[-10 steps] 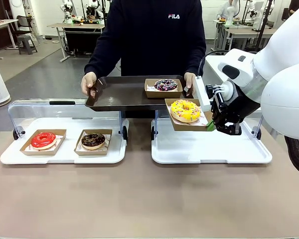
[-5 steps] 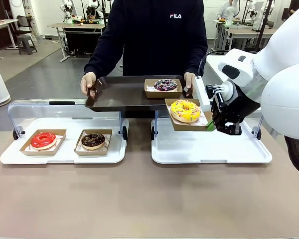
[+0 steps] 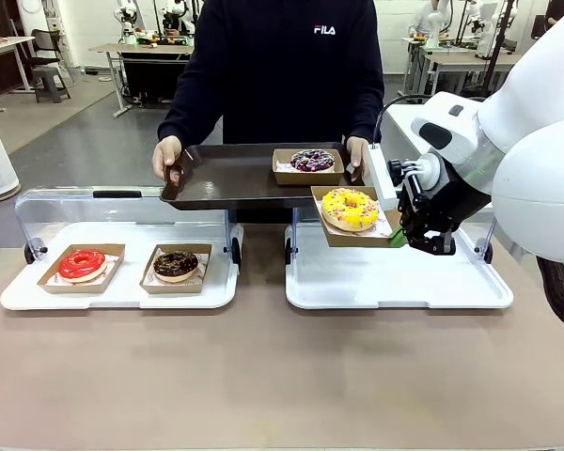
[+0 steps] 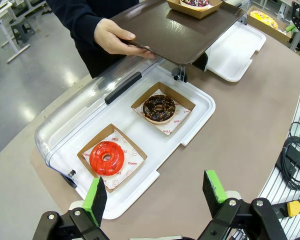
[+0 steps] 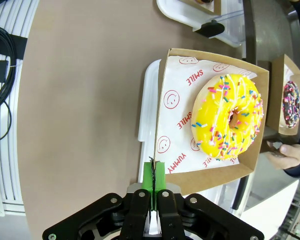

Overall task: Provide the desired donut to the person.
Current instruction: Place the picked Paper togo box onto the Handle tray extended by the person.

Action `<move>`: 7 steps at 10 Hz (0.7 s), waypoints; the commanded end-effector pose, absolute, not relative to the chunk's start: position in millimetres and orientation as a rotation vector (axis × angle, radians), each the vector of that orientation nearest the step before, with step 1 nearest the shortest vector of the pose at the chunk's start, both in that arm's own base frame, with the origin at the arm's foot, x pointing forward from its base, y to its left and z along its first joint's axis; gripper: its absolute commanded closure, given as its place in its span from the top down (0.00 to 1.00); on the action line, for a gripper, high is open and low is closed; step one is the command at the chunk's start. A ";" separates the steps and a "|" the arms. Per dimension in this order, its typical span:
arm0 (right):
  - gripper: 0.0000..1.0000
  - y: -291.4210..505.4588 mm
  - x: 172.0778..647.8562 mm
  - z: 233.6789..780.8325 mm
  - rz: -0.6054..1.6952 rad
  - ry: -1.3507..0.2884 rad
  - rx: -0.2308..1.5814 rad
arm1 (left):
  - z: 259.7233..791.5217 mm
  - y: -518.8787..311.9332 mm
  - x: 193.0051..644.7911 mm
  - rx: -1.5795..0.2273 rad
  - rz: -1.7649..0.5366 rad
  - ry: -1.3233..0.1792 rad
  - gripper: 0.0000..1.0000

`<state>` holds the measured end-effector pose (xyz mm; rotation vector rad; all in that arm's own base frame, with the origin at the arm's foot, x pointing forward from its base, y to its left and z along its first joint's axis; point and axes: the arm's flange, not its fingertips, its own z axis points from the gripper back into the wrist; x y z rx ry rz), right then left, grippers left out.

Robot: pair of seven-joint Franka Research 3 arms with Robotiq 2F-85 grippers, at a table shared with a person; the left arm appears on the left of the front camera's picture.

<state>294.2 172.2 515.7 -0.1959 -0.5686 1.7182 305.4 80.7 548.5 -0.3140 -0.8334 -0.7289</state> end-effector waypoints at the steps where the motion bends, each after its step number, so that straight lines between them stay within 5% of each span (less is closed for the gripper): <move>1: 0.00 175.2 295.2 513.8 1.710 -0.565 -0.205 | 547.9 81.6 305.7 -0.321 -0.735 -0.838 1.00; 7: 0.01 354.2 348.7 676.4 1.732 -0.429 -0.304 | 547.9 81.6 305.7 -0.321 -0.735 -0.838 1.00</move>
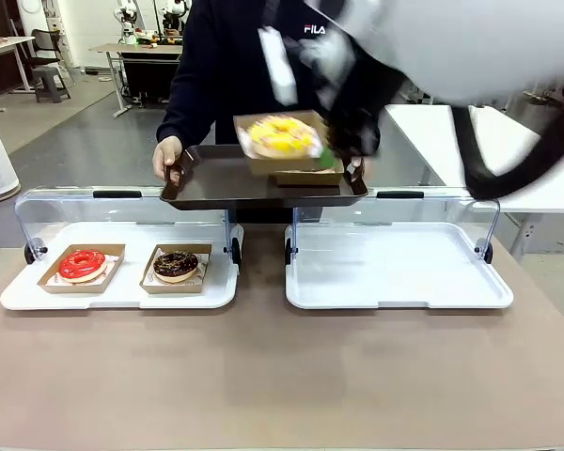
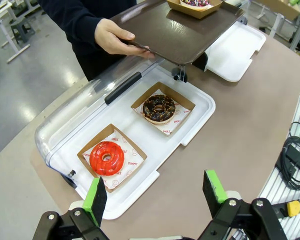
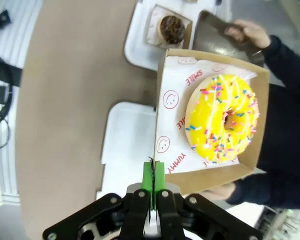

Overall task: Provide the desired donut to the person.
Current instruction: Place the picked Paper togo box onto the Handle tray extended by the person.

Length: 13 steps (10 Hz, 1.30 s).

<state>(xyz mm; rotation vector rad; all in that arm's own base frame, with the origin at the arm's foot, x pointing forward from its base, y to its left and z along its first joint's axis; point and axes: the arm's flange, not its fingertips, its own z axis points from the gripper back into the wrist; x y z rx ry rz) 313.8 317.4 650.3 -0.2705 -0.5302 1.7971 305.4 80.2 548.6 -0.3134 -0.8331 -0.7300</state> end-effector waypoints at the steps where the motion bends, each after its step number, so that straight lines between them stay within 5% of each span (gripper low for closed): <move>1: 0.01 398.5 371.3 679.8 1.666 -0.413 -0.334 | 547.9 81.6 305.7 -0.321 -0.735 -0.838 1.00; 7: 0.01 459.5 462.2 552.0 1.704 -0.432 -0.297 | 547.9 81.6 305.7 -0.321 -0.735 -0.838 1.00; 11: 0.01 445.9 481.5 530.7 1.745 -0.412 -0.275 | 547.9 81.6 305.7 -0.321 -0.735 -0.838 1.00; 12: 0.60 443.8 484.5 531.2 1.739 -0.407 -0.269 | 547.9 81.6 305.7 -0.321 -0.735 -0.838 1.00; 13: 0.61 441.0 486.2 533.3 1.728 -0.401 -0.259 | 547.9 81.6 305.7 -0.321 -0.735 -0.838 1.00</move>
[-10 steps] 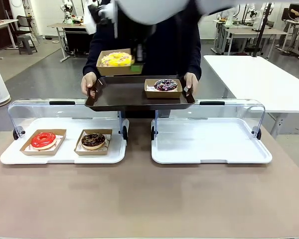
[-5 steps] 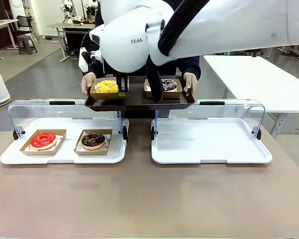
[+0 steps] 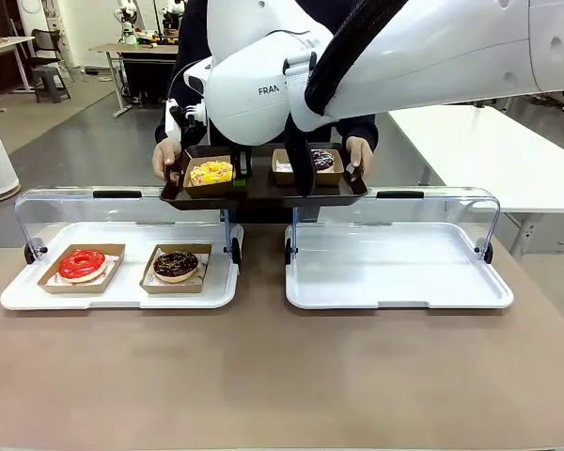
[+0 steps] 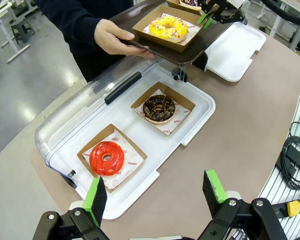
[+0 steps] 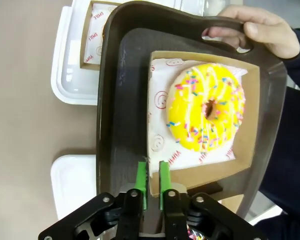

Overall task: Provide the desired donut to the person.
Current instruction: Place the picked Paper togo box onto the Handle tray extended by the person.

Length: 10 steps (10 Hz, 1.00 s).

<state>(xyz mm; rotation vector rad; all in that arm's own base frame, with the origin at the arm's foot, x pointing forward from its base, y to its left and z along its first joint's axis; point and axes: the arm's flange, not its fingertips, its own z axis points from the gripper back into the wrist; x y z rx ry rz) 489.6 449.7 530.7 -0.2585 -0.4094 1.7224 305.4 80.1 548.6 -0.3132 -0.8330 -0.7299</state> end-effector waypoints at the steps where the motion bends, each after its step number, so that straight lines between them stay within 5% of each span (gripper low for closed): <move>1: 1.00 437.1 488.1 536.7 1.715 -0.409 -0.245 | 547.9 81.6 305.7 -0.321 -0.735 -0.838 1.00; 3: 1.00 433.9 483.2 545.8 1.720 -0.398 -0.234 | 547.9 81.6 305.7 -0.321 -0.735 -0.838 1.00; 4: 0.86 431.0 478.7 552.1 1.723 -0.408 -0.223 | 547.9 81.6 305.7 -0.321 -0.735 -0.838 1.00; 6: 1.00 426.6 475.7 559.3 1.725 -0.400 -0.201 | 547.9 81.6 305.7 -0.321 -0.735 -0.838 1.00; 10: 1.00 426.0 481.0 563.1 1.727 -0.360 -0.167 | 547.9 81.6 305.7 -0.321 -0.735 -0.838 1.00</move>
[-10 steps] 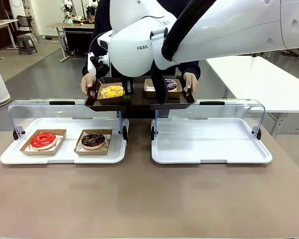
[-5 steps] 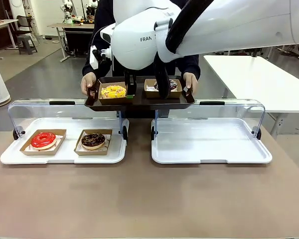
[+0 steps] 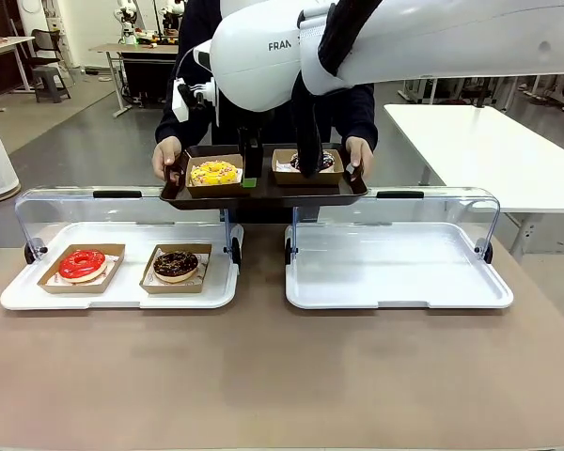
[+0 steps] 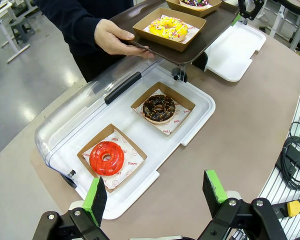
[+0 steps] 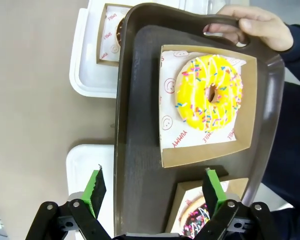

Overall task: Provide the desired donut to the person.
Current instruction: Place the picked Paper togo box onto the Handle tray extended by the person.

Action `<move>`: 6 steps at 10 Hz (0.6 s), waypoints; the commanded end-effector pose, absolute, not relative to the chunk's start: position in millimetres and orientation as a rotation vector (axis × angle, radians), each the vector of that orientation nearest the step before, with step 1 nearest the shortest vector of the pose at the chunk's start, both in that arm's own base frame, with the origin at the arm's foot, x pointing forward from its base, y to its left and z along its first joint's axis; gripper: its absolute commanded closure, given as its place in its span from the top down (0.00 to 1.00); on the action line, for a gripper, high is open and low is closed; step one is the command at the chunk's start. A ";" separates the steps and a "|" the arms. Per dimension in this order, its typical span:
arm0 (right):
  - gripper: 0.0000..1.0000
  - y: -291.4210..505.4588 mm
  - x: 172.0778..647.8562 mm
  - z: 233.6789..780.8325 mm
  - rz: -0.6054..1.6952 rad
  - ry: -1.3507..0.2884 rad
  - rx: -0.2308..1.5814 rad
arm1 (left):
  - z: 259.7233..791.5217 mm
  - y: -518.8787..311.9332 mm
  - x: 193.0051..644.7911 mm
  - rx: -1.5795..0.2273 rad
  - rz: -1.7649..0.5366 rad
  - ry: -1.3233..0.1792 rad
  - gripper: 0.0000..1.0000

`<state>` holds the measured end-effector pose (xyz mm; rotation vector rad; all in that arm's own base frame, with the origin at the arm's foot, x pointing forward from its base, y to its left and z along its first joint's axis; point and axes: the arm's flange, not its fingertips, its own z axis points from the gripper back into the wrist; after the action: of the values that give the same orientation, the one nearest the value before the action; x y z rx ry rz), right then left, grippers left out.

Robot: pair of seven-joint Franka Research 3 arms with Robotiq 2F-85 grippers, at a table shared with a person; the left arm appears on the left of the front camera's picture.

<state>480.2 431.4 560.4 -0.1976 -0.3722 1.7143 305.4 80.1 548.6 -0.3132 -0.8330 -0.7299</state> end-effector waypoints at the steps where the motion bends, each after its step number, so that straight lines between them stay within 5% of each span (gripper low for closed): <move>1: 1.00 425.8 482.1 564.8 1.716 -0.368 -0.157 | 547.9 81.6 305.7 -0.321 -0.735 -0.838 1.00; 6: 1.00 430.6 480.9 560.9 1.710 -0.372 -0.189 | 547.9 81.6 305.7 -0.321 -0.735 -0.838 1.00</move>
<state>480.4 430.7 563.1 -0.1691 -0.3582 1.7092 305.4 80.1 548.6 -0.3132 -0.8330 -0.7299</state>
